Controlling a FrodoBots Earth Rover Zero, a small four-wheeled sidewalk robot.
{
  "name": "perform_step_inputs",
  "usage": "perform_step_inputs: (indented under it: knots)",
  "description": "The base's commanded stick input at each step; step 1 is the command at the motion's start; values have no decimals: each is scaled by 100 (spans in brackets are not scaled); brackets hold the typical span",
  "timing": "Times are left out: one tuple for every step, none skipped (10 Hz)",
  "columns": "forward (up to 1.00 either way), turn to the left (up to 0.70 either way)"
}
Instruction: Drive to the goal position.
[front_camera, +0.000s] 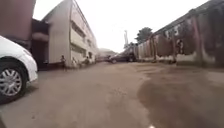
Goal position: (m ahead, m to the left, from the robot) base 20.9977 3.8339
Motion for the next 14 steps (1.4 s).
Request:
perform_step_inputs:
  knots:
    - [30,0]
    - [30,0]
    - [30,0]
    - [30,0]
    - [30,0]
    - [30,0]
    - [30,0]
    - [30,0]
    - [30,0]
    - [30,0]
    - [30,0]
    - [30,0]
    - [30,0]
    - [30,0]
